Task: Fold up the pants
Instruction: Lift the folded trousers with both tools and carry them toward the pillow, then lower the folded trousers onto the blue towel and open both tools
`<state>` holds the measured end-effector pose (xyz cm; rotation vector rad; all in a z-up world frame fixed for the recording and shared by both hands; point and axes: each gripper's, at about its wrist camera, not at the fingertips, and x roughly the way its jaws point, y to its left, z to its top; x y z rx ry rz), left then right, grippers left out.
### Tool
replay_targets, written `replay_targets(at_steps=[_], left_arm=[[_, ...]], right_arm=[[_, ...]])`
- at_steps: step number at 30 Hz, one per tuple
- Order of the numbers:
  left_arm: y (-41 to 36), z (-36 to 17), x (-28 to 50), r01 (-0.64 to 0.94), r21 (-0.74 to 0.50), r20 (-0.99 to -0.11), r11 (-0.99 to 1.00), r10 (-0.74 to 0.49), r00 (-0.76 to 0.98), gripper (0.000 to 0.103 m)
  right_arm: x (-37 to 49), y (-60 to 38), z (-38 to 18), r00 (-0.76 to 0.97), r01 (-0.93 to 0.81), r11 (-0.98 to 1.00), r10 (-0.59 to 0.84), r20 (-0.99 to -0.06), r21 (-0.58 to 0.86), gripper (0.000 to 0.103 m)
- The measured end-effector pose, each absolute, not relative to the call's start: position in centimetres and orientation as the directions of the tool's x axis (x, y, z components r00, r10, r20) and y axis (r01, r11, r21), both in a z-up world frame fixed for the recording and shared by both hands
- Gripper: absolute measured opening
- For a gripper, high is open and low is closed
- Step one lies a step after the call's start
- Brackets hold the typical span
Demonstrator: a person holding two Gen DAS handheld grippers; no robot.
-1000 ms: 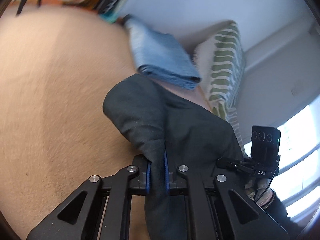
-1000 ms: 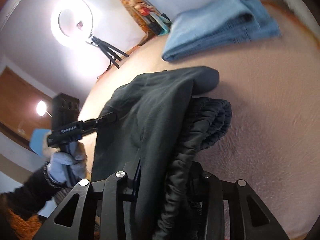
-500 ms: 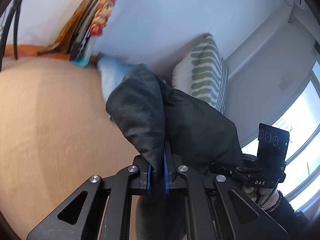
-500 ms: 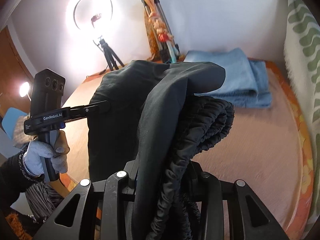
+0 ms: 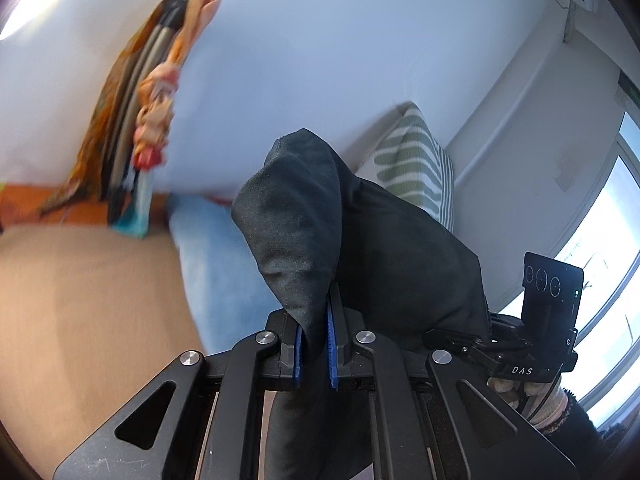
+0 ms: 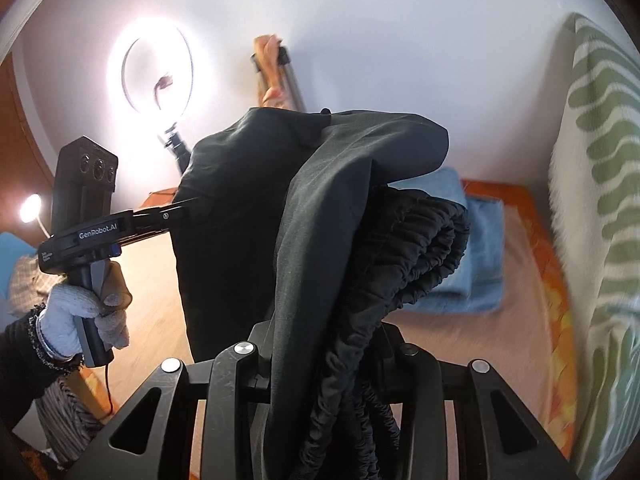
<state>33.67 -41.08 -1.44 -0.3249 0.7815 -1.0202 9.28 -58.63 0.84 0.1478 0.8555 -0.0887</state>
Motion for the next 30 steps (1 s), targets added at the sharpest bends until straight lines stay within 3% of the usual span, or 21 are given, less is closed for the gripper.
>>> replay_targets(at_steps=[8, 22, 27, 30], left_arm=[[-45.4, -1.3, 38.5, 0.653, -0.546, -0.429, 0.525, -0.845, 0.32, 0.007], [-48.8, -5.4, 44.1, 0.595, -0.531, -0.494, 0.603, -0.791, 0.361, 0.008], [-50.1, -6.7, 44.7, 0.593, -0.444, -0.554, 0.672, -0.726, 0.408, 0.007], [-50.7, -7.5, 45.2, 0.576, -0.39, -0.593, 0.718, -0.675, 0.439, 0.008]], right_arm=[[15.7, -64.3, 1.5, 0.649, 0.121, 0.992, -0.045, -0.759, 0.045, 0.033], [22.2, -71.0, -3.9, 0.633, 0.114, 0.985, 0.029, -0.773, 0.131, 0.033], [23.0, -72.1, -5.5, 0.605, 0.131, 0.985, 0.013, -0.796, 0.115, 0.034], [23.2, -72.7, -6.2, 0.581, 0.166, 0.982, -0.027, -0.813, 0.086, 0.041]])
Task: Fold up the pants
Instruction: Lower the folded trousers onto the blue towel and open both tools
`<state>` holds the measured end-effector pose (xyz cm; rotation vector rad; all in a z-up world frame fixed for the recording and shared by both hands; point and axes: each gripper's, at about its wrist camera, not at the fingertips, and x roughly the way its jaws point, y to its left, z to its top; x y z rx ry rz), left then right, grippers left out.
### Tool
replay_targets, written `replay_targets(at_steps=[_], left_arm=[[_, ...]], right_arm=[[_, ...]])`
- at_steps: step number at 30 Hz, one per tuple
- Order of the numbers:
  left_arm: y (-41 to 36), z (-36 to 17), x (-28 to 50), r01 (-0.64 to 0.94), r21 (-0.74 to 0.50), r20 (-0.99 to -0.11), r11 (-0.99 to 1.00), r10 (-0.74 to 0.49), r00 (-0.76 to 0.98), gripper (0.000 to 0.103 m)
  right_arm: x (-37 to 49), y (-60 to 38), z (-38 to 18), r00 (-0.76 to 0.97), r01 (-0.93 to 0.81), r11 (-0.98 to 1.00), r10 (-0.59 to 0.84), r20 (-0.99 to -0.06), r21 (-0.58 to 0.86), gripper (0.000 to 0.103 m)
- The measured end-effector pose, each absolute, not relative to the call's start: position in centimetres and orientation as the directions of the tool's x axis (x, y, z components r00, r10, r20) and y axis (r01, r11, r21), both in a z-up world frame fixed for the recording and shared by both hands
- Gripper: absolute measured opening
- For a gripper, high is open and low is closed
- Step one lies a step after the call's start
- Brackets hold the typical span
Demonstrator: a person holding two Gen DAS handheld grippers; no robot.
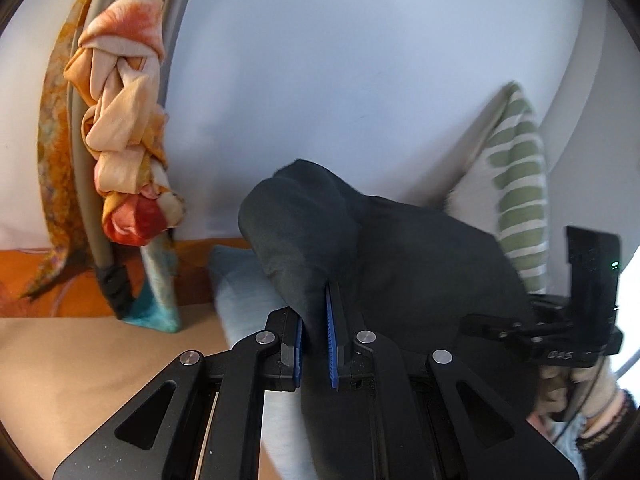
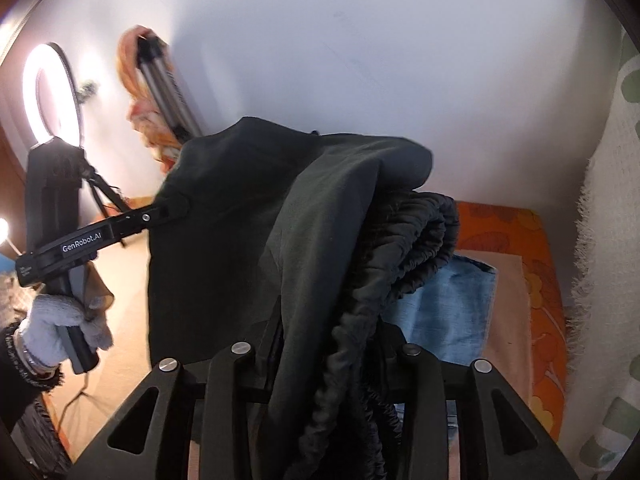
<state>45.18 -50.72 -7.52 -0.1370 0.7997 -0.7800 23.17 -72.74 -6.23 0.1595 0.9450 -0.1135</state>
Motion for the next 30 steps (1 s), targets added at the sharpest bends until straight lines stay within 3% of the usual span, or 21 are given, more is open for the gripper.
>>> replay_targets(at_steps=[3, 4, 6, 8, 12, 22, 25, 30], left_arm=[[-51.4, -8.1, 45.3, 0.567, -0.346, -0.626, 0.747, -0.634, 0.454, 0.012], [-51.5, -8.2, 45.2, 0.566, -0.326, -0.634, 0.757, -0.619, 0.463, 0.015], [-51.8, -8.1, 45.2, 0.56, -0.299, -0.641, 0.773, -0.597, 0.483, 0.028], [-51.5, -7.8, 45.3, 0.557, -0.306, -0.634, 0.772, -0.602, 0.486, 0.061], [-50.7, -7.3, 44.9, 0.572, -0.304, -0.622, 0.762, -0.613, 0.487, 0.061], [-47.5, -5.9, 42.1, 0.591, -0.338, -0.604, 0.733, -0.65, 0.461, 0.068], [-46.2, -5.0, 40.5, 0.6, -0.337, -0.593, 0.726, -0.659, 0.464, 0.068], [-43.7, -3.4, 37.8, 0.604, -0.333, -0.58, 0.724, -0.663, 0.474, 0.068]], right_arm=[[23.2, -73.0, -6.6, 0.556, 0.218, 0.976, -0.098, -0.825, 0.031, 0.055], [23.1, -72.9, -6.6, 0.545, 0.239, 0.971, -0.141, -0.827, -0.009, 0.055], [22.9, -72.9, -6.4, 0.53, 0.277, 0.959, -0.205, -0.823, -0.061, 0.06], [22.6, -73.0, -6.0, 0.533, 0.301, 0.951, -0.222, -0.816, -0.062, 0.064], [22.0, -72.0, -5.1, 0.535, 0.319, 0.942, -0.271, -0.8, -0.106, 0.07], [20.0, -67.5, -2.6, 0.539, 0.338, 0.922, -0.355, -0.764, -0.19, 0.072], [18.9, -65.9, -1.5, 0.552, 0.346, 0.916, -0.373, -0.746, -0.202, 0.088], [16.8, -62.9, 0.5, 0.572, 0.368, 0.905, -0.402, -0.715, -0.215, 0.089]])
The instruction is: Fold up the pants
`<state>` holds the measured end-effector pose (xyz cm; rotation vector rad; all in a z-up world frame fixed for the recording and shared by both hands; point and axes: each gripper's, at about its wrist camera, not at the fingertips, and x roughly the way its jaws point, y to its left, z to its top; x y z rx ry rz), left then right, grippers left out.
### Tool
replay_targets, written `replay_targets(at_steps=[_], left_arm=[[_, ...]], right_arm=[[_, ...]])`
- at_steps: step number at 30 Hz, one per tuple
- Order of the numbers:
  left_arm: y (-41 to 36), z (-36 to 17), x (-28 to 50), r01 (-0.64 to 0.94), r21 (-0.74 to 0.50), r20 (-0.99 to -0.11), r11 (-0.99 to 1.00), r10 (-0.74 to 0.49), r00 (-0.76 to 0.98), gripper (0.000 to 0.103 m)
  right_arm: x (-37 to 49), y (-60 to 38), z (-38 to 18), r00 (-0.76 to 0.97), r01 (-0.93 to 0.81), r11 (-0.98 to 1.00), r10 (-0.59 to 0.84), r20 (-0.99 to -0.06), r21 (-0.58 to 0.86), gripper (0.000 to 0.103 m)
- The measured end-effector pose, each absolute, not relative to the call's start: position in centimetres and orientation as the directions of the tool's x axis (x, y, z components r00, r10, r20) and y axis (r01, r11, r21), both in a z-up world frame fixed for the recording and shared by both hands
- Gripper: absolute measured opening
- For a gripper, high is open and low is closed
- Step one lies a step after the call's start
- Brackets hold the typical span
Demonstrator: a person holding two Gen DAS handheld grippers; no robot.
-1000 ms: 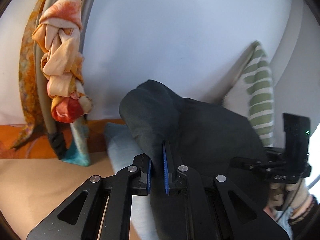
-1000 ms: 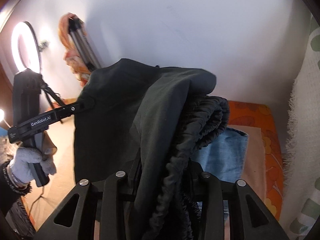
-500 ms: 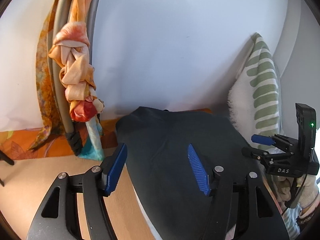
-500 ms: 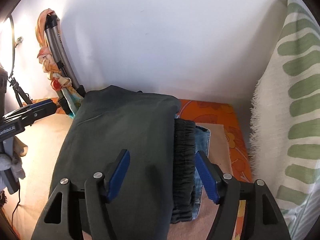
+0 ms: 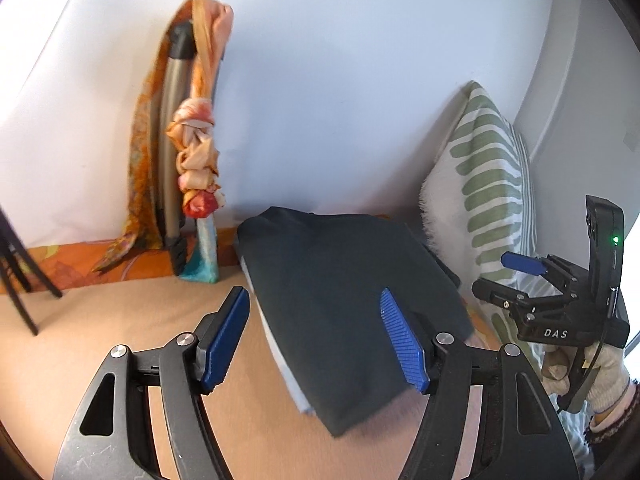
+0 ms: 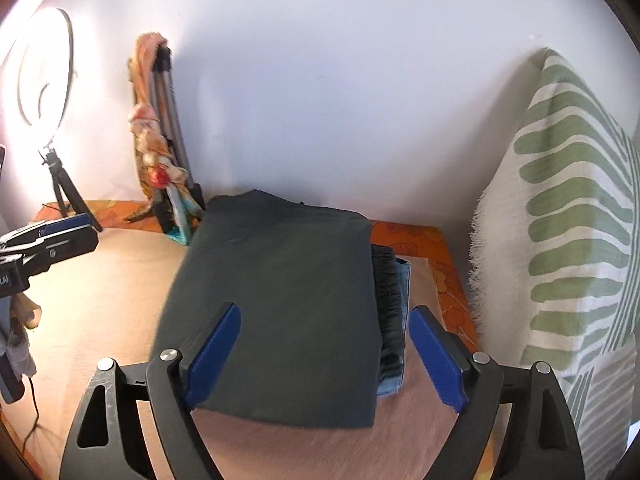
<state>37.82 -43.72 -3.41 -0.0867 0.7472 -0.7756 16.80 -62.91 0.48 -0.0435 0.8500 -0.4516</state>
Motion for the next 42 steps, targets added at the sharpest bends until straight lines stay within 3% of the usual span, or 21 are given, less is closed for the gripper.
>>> replay_targets(at_steps=[5, 13, 21, 35, 42], left_arm=[[-41.7, -2.1, 34.8, 0.58, -0.307, -0.595, 0.755, -0.628, 0.502, 0.075], [-37.5, -0.4, 29.9, 0.583, -0.305, -0.569, 0.753, -0.635, 0.522, 0.076], [-33.2, 0.5, 24.8, 0.594, -0.268, -0.535, 0.758, -0.63, 0.563, 0.077], [-28.4, 0.5, 17.8, 0.615, -0.191, -0.461, 0.765, -0.623, 0.632, 0.088], [-27.7, -0.3, 16.9, 0.596, -0.161, -0.467, 0.786, -0.593, 0.656, 0.092]], right_arm=[[14.7, -59.5, 2.0, 0.584, 0.386, 0.887, -0.449, -0.677, -0.254, 0.094], [11.6, -53.8, 3.1, 0.602, 0.401, 0.88, -0.462, -0.651, -0.254, 0.095], [8.8, -48.7, 2.3, 0.619, 0.406, 0.886, -0.447, -0.646, -0.224, 0.095], [5.3, -41.8, 0.2, 0.668, 0.386, 0.905, -0.407, -0.623, -0.177, 0.095], [4.2, -41.6, -1.3, 0.675, 0.416, 0.895, -0.421, -0.607, -0.159, 0.095]])
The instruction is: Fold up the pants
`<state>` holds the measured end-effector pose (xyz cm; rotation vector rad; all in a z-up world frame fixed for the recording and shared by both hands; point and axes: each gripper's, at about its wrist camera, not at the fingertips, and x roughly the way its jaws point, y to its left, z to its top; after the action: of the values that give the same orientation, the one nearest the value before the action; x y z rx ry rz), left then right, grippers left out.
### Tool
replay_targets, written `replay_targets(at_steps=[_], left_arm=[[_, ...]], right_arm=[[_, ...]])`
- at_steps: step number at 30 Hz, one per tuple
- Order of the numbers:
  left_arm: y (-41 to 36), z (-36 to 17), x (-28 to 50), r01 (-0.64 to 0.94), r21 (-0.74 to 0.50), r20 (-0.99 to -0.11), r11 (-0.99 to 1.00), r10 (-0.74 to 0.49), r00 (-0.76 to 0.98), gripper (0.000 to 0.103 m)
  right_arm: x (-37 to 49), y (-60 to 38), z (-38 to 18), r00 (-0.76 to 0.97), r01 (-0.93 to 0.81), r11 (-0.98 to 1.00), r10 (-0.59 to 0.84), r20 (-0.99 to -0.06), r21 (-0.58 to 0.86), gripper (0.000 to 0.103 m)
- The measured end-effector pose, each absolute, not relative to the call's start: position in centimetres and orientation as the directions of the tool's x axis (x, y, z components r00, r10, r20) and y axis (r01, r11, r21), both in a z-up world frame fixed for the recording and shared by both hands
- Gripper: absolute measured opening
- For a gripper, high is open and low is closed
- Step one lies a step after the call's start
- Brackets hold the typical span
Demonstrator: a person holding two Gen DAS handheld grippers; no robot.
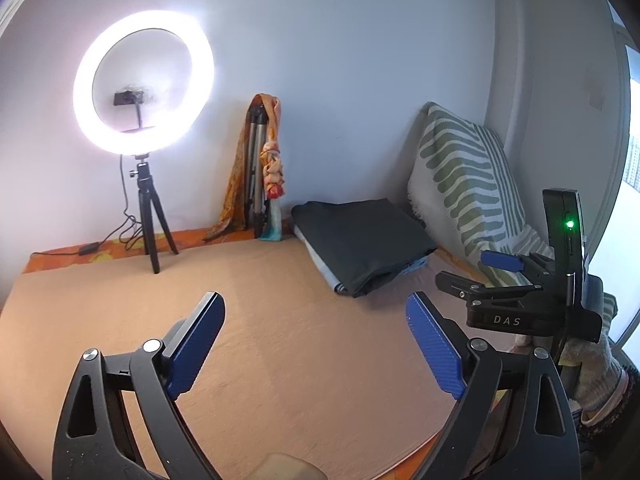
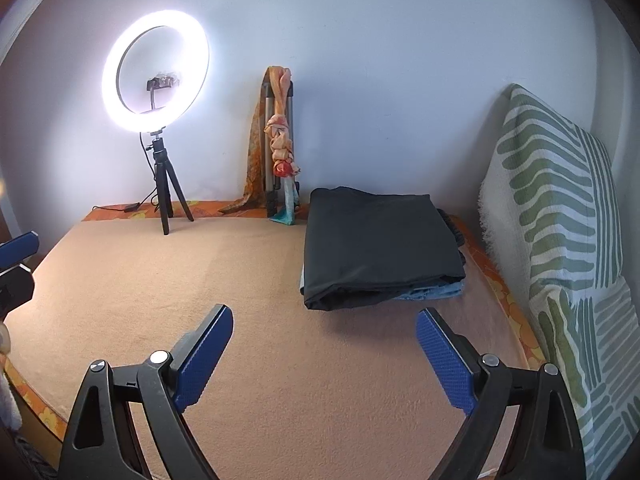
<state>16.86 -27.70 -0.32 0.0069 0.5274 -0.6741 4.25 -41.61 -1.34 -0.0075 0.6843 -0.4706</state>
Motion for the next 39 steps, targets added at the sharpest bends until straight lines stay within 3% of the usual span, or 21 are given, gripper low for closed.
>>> replay_targets(at_steps=[10, 12, 23, 39], left_arm=[[-28.0, -1.7, 16.9, 0.593, -0.143, -0.481, 0.792, -0.579, 0.658, 0.099], [-28.1, -2.1, 17.0, 0.592, -0.142, -0.489, 0.793, -0.576, 0.655, 0.099], [-28.7, -4.5, 17.5, 0.588, -0.128, -0.56, 0.799, -0.548, 0.622, 0.099], [-28.2, -4.4, 17.3, 0.584, -0.114, -0.555, 0.803, -0.539, 0.633, 0.1]], right_arm=[[3.1, -42.9, -3.1, 0.653, 0.474, 0.867, -0.465, -0.598, -0.156, 0.095], [2.9, -43.1, -3.2, 0.652, 0.49, 0.856, -0.485, -0.583, -0.164, 0.103], [3.1, -43.8, -4.5, 0.646, 0.492, 0.849, -0.505, -0.572, -0.194, 0.103], [3.4, -43.7, -5.0, 0.645, 0.491, 0.851, -0.498, -0.58, -0.185, 0.103]])
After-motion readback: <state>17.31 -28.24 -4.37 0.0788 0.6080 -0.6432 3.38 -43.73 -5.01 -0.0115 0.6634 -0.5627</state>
